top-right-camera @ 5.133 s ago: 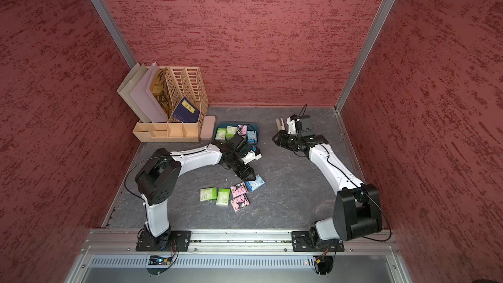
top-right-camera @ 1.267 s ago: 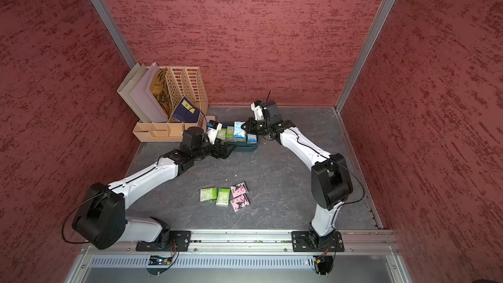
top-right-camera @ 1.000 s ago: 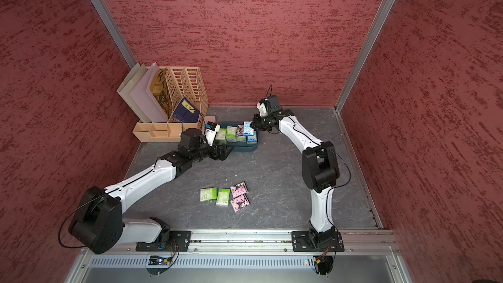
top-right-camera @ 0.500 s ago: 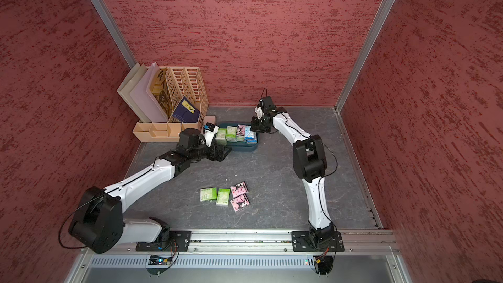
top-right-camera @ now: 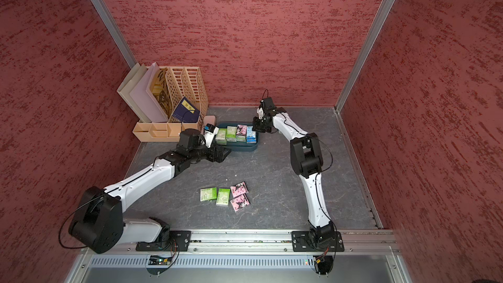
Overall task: Put the pocket tissues into the storage box
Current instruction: Place the pocket tissues in the storage box.
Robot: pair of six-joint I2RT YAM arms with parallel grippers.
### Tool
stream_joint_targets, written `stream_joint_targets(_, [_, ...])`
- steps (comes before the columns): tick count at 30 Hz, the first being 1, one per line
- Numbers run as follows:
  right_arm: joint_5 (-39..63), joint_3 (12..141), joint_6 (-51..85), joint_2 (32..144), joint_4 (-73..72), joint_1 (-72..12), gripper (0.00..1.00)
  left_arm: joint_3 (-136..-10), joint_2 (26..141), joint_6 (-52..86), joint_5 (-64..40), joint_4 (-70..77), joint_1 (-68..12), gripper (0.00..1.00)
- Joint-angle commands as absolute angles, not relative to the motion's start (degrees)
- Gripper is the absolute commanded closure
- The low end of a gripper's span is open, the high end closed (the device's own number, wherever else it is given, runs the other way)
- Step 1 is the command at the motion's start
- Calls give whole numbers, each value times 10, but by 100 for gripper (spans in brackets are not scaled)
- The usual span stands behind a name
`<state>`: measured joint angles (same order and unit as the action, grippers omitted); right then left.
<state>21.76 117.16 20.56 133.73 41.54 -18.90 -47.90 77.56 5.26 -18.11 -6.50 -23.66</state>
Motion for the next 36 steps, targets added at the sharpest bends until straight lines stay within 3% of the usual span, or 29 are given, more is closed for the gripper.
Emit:
stream_joint_targets(1, [202,1198,204,1356,400,-184,94,-486,772,41,-187,-75,-232,0])
stream_joint_targets(3, [201,1203,205,1361,398,-184,92,-485,770,41,-186,-78,-232,0])
stream_joint_targets(5, [198,1213,203,1368,402,-183,79,-485,769,40,-185,-81,-232,0])
stream_joint_targets(10, [195,1220,201,1373,403,-183,60,-487,767,40,-183,-95,-232,0])
stream_joint_targets(27, [137,1175,173,1264,386,-184,47,-521,751,33,-173,-155,-232,0])
stream_joint_targets(36, [152,1058,168,1162,332,-186,50,-549,757,12,-182,-235,-232,0])
